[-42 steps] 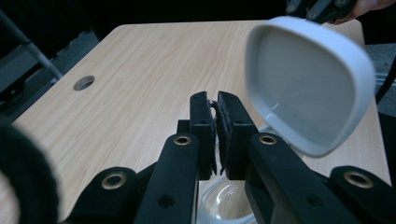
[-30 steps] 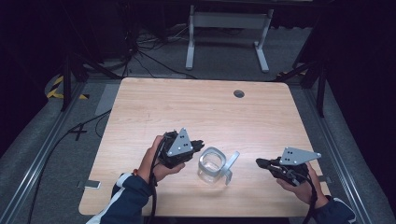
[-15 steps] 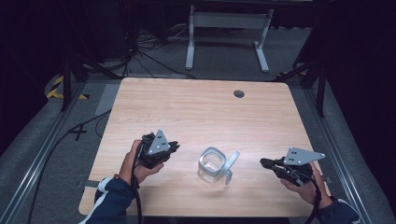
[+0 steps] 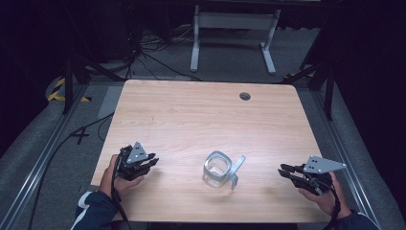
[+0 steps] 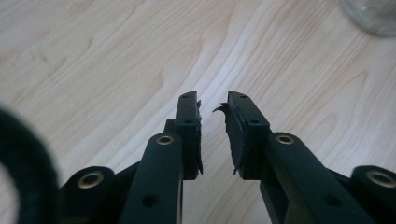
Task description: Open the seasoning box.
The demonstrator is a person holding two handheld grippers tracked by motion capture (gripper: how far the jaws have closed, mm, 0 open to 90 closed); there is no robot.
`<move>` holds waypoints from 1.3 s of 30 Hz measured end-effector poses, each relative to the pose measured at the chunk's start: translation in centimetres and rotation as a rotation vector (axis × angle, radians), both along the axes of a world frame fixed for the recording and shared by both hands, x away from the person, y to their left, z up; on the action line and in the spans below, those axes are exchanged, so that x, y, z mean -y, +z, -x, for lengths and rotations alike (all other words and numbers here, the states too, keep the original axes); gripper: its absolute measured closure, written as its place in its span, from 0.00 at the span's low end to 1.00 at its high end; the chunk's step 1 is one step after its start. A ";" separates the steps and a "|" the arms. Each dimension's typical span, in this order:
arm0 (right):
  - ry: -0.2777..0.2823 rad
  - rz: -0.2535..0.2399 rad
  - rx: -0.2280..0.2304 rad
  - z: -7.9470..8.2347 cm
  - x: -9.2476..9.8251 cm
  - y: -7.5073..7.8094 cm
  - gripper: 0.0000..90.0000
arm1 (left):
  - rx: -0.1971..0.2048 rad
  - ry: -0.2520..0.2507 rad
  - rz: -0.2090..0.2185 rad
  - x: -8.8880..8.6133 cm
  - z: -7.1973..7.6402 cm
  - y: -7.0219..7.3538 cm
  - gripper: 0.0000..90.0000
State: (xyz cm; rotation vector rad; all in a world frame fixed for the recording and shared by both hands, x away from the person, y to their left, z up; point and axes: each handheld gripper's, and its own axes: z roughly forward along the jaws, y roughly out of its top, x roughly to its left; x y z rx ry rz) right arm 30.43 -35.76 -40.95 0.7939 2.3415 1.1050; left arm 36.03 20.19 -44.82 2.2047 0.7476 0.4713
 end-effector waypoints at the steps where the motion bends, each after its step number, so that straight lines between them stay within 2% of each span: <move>1: -0.018 0.007 -0.002 0.0 0.5 -0.2 0.76 | -0.006 0.008 0.007 -0.3 0.1 -0.2 0.79; 3: -0.047 0.010 -0.006 -0.1 1.6 -0.8 0.70 | -0.019 0.012 0.010 -0.6 0.1 -0.5 0.75; 4: -0.047 0.010 -0.006 -0.1 1.6 -0.8 0.70 | -0.013 0.014 -0.008 -0.9 0.1 -0.8 0.75; 5: -0.088 0.005 -0.014 -0.3 3.0 -1.5 0.65 | -0.048 0.022 -0.012 -1.1 0.2 -1.4 0.70; 6: -0.098 0.001 -0.019 -0.4 3.5 -1.8 0.63 | -0.048 0.022 -0.012 -1.1 0.2 -1.4 0.68; 7: -0.112 0.002 -0.032 -0.5 4.2 -2.2 0.61 | -0.078 0.033 -0.029 -1.2 0.2 -2.2 0.64; 9: -0.149 -0.003 -0.051 -0.7 5.4 -3.0 0.59 | -0.104 0.043 0.003 -1.2 0.2 -2.6 0.58; 12: -0.181 -0.040 -0.077 -0.8 6.6 -3.8 0.53 | -0.102 0.041 0.022 -1.4 0.2 -2.8 0.50; 14: -0.196 -0.049 -0.094 -1.0 7.1 -4.5 0.48 | -0.108 0.056 0.068 -1.5 0.2 -3.2 0.43; 15: -0.195 -0.044 -0.102 -1.0 7.3 -4.7 0.47 | -0.112 0.054 0.075 -1.5 0.1 -3.2 0.41; 18: -0.195 -0.021 -0.125 -1.1 7.4 -5.6 0.42 | -0.098 0.054 0.056 -1.3 0.1 -3.2 0.36; 19: -0.193 -0.022 -0.124 -1.1 7.3 -5.6 0.41 | -0.113 0.059 0.040 -1.4 0.1 -3.1 0.34; 20: -0.194 -0.022 -0.122 -1.2 7.3 -5.6 0.40 | -0.111 0.076 0.055 -1.3 0.0 -3.2 0.32; 21: -0.198 -0.024 -0.121 -1.2 7.2 -5.6 0.40 | -0.112 0.078 0.050 -1.3 0.0 -3.2 0.29; 28: -0.199 -0.022 -0.128 -1.2 7.1 -5.7 0.35 | -0.114 0.098 0.053 -1.2 0.0 -3.3 0.24; 29: -0.191 -0.020 -0.131 -1.2 7.1 -5.7 0.33 | -0.108 0.095 0.038 -1.3 0.0 -3.2 0.22; 31: -0.190 -0.020 -0.132 -1.2 7.0 -5.7 0.33 | -0.125 0.103 0.034 -1.2 0.1 -3.2 0.19; 39: -0.187 -0.017 -0.130 -1.3 7.0 -5.7 0.32 | -0.121 0.107 0.040 -1.1 0.1 -3.3 0.17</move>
